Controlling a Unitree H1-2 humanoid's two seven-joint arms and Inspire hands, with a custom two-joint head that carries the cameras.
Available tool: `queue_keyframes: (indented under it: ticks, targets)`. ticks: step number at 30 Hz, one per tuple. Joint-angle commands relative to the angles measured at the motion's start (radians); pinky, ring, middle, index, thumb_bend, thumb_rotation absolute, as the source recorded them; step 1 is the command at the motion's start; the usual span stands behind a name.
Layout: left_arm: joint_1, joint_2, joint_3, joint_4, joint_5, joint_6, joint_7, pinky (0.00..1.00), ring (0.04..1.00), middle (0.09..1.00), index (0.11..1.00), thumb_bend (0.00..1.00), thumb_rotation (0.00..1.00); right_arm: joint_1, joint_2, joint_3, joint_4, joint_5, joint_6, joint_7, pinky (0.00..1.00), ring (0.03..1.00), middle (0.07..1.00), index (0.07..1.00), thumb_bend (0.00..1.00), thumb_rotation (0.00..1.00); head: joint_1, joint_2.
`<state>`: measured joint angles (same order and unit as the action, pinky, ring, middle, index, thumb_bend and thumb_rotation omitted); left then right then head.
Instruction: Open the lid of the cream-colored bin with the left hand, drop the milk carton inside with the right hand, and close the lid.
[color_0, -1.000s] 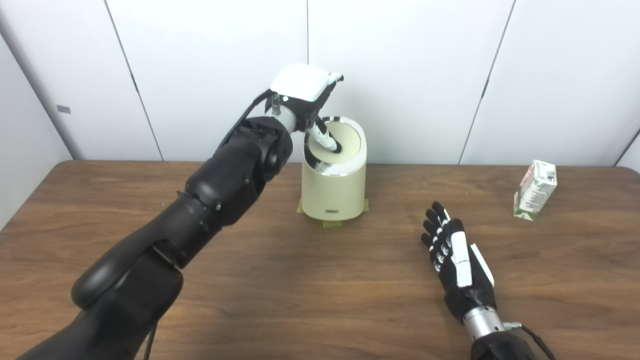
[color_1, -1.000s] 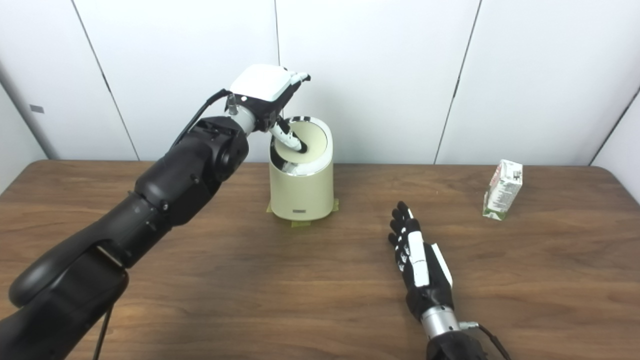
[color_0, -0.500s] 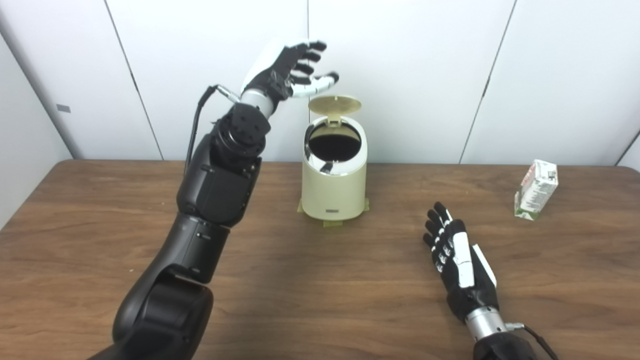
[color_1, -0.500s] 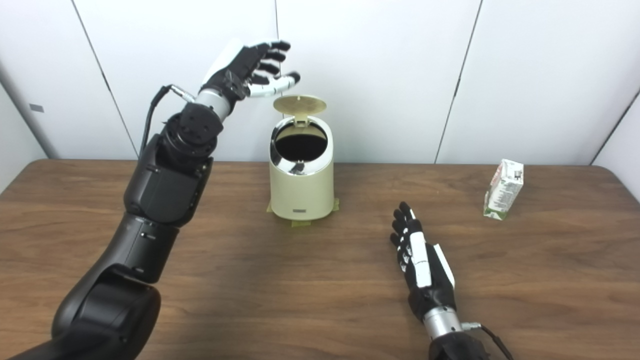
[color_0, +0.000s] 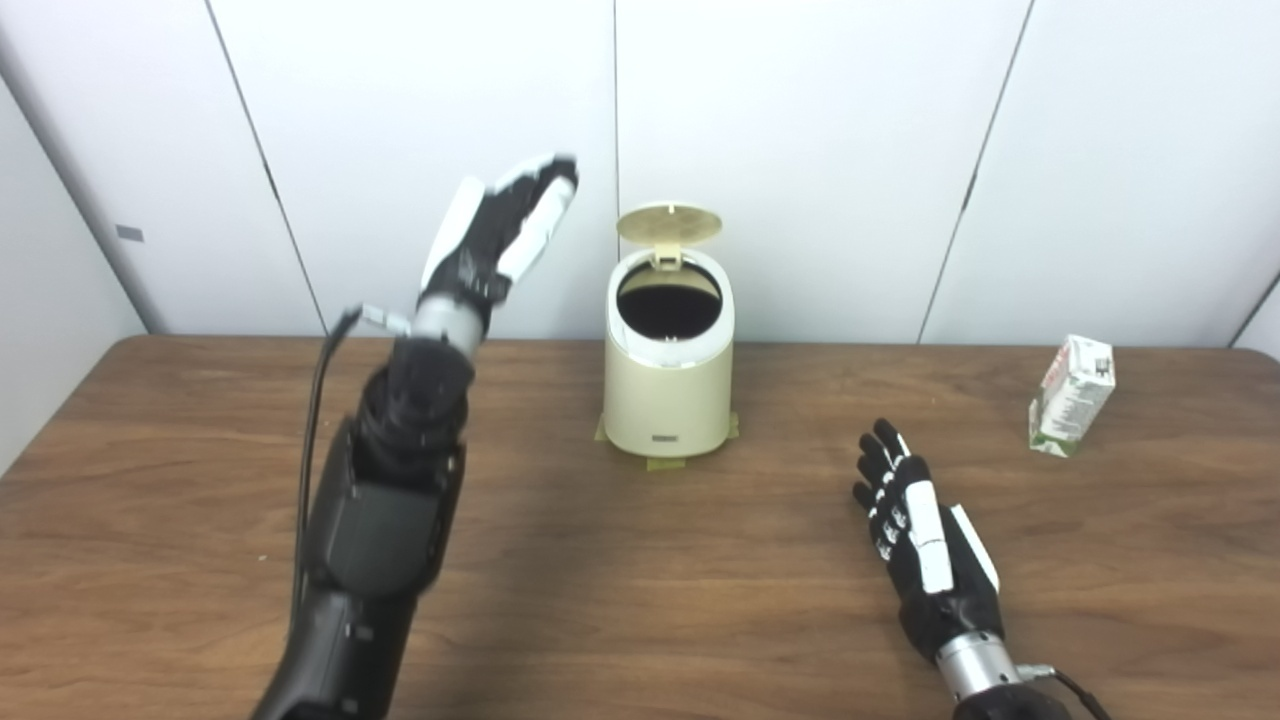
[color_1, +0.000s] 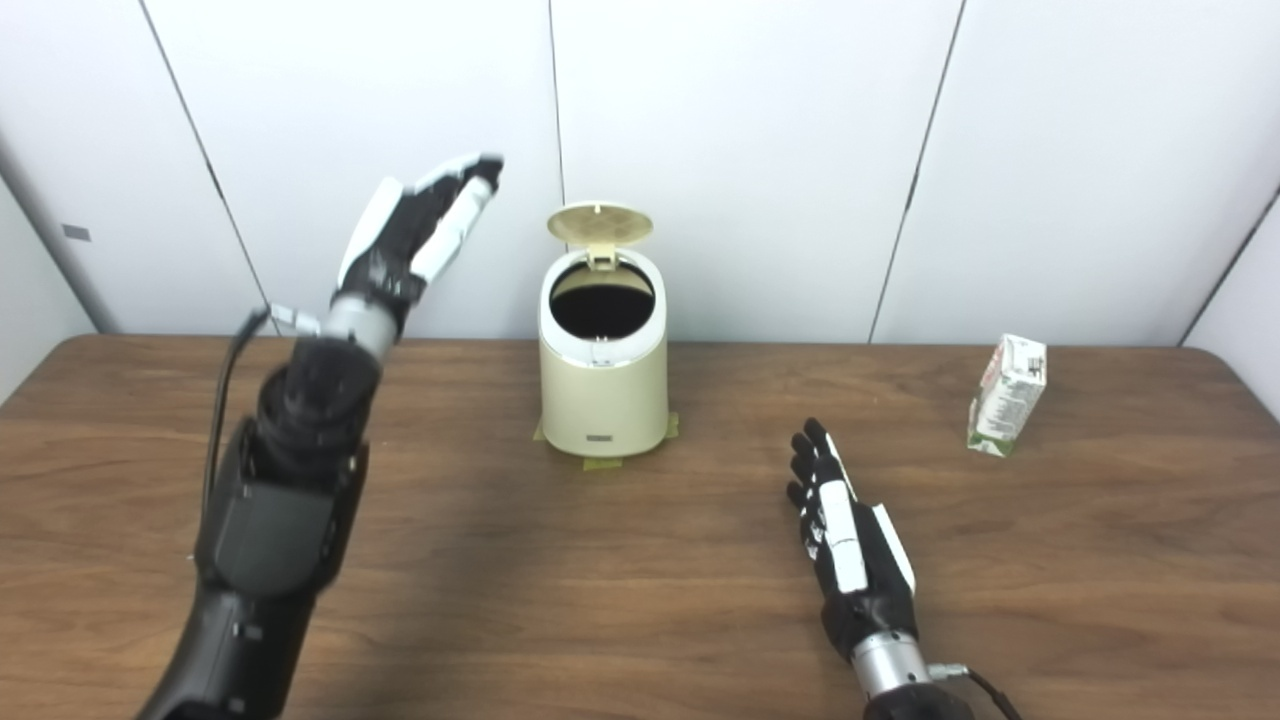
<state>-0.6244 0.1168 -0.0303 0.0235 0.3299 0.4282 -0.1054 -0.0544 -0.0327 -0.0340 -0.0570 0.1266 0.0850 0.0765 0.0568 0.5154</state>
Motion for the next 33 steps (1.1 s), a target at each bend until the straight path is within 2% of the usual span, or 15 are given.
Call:
queue_keyframes:
  ticks: [1,2,7,9,12,14,17,18,21,24,26,33]
  targets:
    - [-0.005,-0.017,0.014,-0.069,-0.015,-0.014,0.039,0.88,0.896,0.884,0.895,0.42,0.92,-0.027,-0.003,-0.005,-0.031,-0.011,-0.049,-0.008,0.95,0.97,0.978,0.997,0.58,0.84,-0.003,0.001]
    - [0.02,-0.027,0.024,-0.091,-0.03,-0.017,0.046,0.89,0.902,0.89,0.901,0.42,0.91,-0.026,-0.001,-0.007,-0.032,-0.014,-0.053,-0.013,0.92,0.955,0.969,0.987,0.58,0.78,-0.003,0.001]
    - [0.154,-0.074,0.058,-0.187,-0.081,-0.057,0.085,0.89,0.917,0.914,0.927,0.47,0.93,-0.018,0.002,-0.018,-0.052,-0.039,-0.066,-0.04,0.85,0.915,0.942,0.962,0.65,0.65,-0.005,-0.003]
    - [0.208,-0.09,0.065,-0.214,-0.096,-0.088,0.102,0.88,0.906,0.915,0.935,0.47,0.98,-0.018,0.005,-0.03,-0.049,-0.025,-0.082,-0.044,0.82,0.903,0.935,0.94,0.69,0.54,-0.009,0.0]
    - [0.275,-0.111,0.073,-0.249,-0.13,-0.118,0.118,0.89,0.909,0.919,0.943,0.49,1.0,-0.025,0.01,-0.051,-0.03,-0.022,-0.114,-0.061,0.76,0.881,0.914,0.907,0.77,0.42,-0.019,0.0]
    - [0.323,-0.125,0.076,-0.266,-0.153,-0.144,0.126,0.89,0.911,0.921,0.947,0.5,1.0,-0.03,0.002,-0.064,-0.017,-0.049,-0.143,-0.081,0.77,0.875,0.902,0.893,0.77,0.36,-0.024,0.001]
    - [0.386,-0.139,0.075,-0.277,-0.176,-0.195,0.134,0.88,0.907,0.917,0.946,0.49,1.0,-0.034,-0.027,-0.089,0.003,-0.063,-0.172,-0.095,0.87,0.881,0.904,0.887,0.76,0.28,-0.034,-0.003]
    - [0.407,-0.147,0.076,-0.278,-0.186,-0.212,0.139,0.88,0.905,0.915,0.945,0.48,1.0,-0.035,-0.037,-0.1,0.007,-0.061,-0.17,-0.097,0.89,0.885,0.907,0.888,0.76,0.26,-0.041,-0.008]
    - [0.455,-0.162,0.075,-0.281,-0.21,-0.236,0.148,0.89,0.909,0.921,0.949,0.47,1.0,-0.032,-0.065,-0.121,-0.008,-0.071,-0.151,-0.107,0.85,0.864,0.891,0.871,0.8,0.25,-0.048,-0.014]
    - [0.483,-0.171,0.077,-0.286,-0.234,-0.232,0.152,0.91,0.921,0.928,0.95,0.48,1.0,-0.023,-0.093,-0.135,-0.042,-0.046,-0.148,-0.092,0.79,0.831,0.88,0.862,0.83,0.23,-0.088,-0.014]
    - [0.496,-0.171,0.08,-0.283,-0.249,-0.237,0.149,0.92,0.925,0.929,0.954,0.46,1.0,-0.009,-0.118,-0.14,-0.077,-0.061,-0.138,-0.094,0.72,0.788,0.84,0.83,0.85,0.25,-0.101,-0.015]
    - [0.531,-0.162,0.088,-0.276,-0.29,-0.252,0.14,0.96,0.948,0.939,0.963,0.45,1.0,0.037,-0.157,-0.207,-0.201,-0.047,-0.014,-0.126,0.7,0.769,0.814,0.816,0.89,0.25,-0.222,-0.014]
